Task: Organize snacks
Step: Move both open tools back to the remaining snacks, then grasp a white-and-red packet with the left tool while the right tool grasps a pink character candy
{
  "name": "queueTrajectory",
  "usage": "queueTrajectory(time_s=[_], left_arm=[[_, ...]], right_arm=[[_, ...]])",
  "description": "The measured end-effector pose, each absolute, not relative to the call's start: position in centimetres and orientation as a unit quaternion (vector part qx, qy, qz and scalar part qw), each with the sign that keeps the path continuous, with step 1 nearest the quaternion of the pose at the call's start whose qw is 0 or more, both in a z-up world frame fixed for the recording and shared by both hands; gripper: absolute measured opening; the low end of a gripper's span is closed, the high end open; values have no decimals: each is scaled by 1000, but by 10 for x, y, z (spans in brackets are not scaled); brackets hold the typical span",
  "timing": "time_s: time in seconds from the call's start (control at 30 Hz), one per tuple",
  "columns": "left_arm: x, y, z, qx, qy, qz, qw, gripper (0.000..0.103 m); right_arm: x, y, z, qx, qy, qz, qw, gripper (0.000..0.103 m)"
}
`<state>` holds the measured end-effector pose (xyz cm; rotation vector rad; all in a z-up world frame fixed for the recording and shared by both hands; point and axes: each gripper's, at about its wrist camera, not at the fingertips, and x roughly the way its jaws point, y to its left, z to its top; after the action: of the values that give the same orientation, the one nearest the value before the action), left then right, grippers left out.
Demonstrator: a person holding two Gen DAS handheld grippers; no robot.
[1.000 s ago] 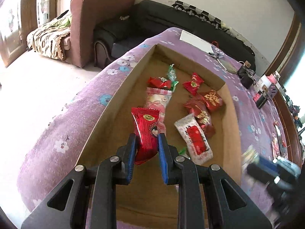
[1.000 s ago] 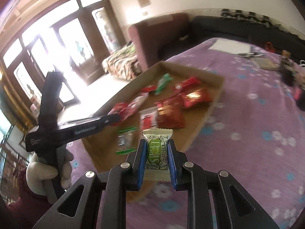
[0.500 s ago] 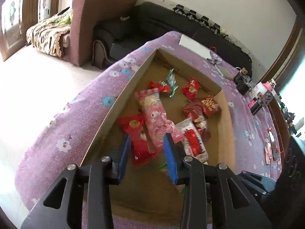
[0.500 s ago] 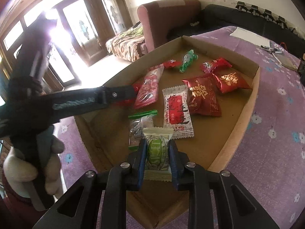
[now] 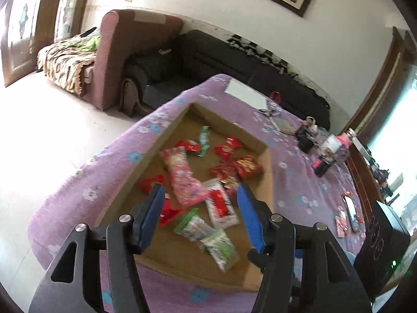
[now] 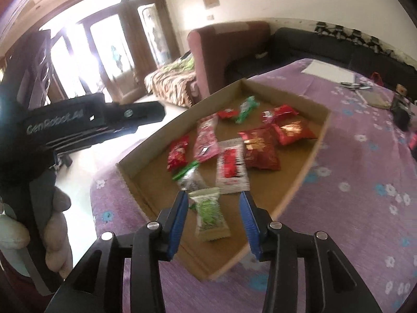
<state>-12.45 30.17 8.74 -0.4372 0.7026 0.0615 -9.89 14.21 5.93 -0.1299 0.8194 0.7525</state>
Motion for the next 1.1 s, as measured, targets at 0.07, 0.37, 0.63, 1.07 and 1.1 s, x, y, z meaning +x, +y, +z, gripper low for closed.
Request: queueTrajectory(time_s=[0.07, 0.37, 0.63, 1.07, 1.1], left_arm=[[-124, 286, 90, -207, 343, 11, 916, 57], [-117, 195, 82, -151, 377, -86, 910, 57], [-110, 144, 71, -118, 403, -125, 899, 57], [-113, 128, 69, -105, 413, -130, 895, 57], [-112, 127, 69, -106, 414, -131, 894, 57]], right_arm=[[-98, 124, 62, -55, 386, 344, 854, 42], [-69, -34, 60, 17, 397, 203, 895, 43], [-24, -194, 52, 116, 403, 64, 906, 45], [12, -179, 18, 81, 446, 49, 890, 28], [9, -173, 19, 95, 452, 70, 884, 28]])
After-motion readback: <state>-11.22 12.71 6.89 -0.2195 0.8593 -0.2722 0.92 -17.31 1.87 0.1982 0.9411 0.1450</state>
